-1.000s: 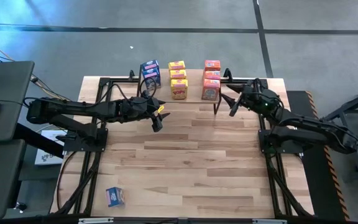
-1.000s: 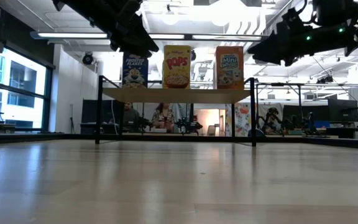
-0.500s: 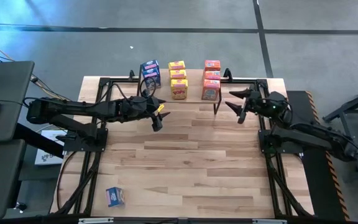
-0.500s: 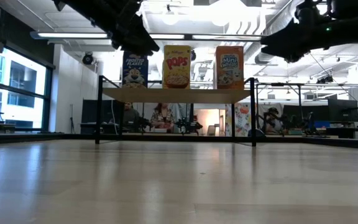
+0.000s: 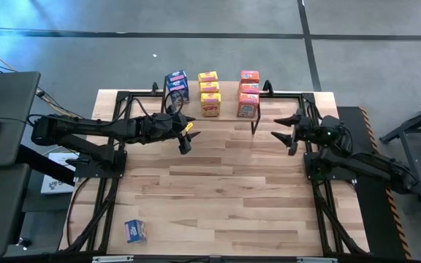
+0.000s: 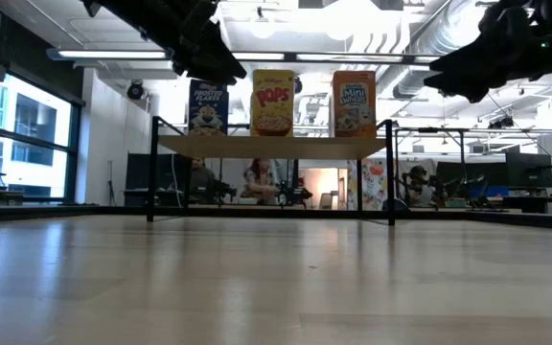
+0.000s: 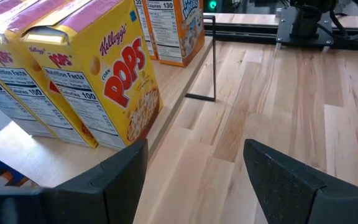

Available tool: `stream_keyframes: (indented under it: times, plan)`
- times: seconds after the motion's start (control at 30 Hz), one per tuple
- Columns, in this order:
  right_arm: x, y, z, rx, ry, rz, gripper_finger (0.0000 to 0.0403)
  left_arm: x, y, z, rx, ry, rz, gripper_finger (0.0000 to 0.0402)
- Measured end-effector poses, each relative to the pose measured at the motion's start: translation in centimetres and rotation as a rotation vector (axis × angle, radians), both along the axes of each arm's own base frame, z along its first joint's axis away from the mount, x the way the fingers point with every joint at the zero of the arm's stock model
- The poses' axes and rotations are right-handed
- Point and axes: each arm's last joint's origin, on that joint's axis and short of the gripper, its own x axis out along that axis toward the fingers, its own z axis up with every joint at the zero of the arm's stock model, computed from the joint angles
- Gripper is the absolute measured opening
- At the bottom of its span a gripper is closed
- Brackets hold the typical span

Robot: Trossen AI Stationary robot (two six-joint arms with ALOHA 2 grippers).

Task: Stack cereal on shelf
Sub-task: Put the blue cereal box and aligned with the other blue cereal boxes on the shelf

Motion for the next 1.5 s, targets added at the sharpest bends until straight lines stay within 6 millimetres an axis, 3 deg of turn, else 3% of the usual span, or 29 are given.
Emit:
stream_keyframes:
  times: [0.37,0.73,1.1,1.5]
  plan:
    - [-0.3,1.8,-1.8,0.071,-0.039,0.137,0.0252,0.0,0.0,0.0,-0.011,-0.004,0.005,0.0257]
    - [0.4,2.5,-4.6,0.115,-0.063,0.073,0.0252,-0.1,-0.1,-0.2,-0.070,-0.015,0.032,0.0257]
    - [0.5,3.1,-5.0,0.076,-0.050,-0.056,0.0252,0.1,-1.3,-0.1,-0.088,-0.026,-0.002,0.0257]
    - [0.5,4.0,-5.4,0.075,-0.008,0.009,0.0252,0.3,-3.9,3.9,-0.075,-0.003,-0.080,0.0257]
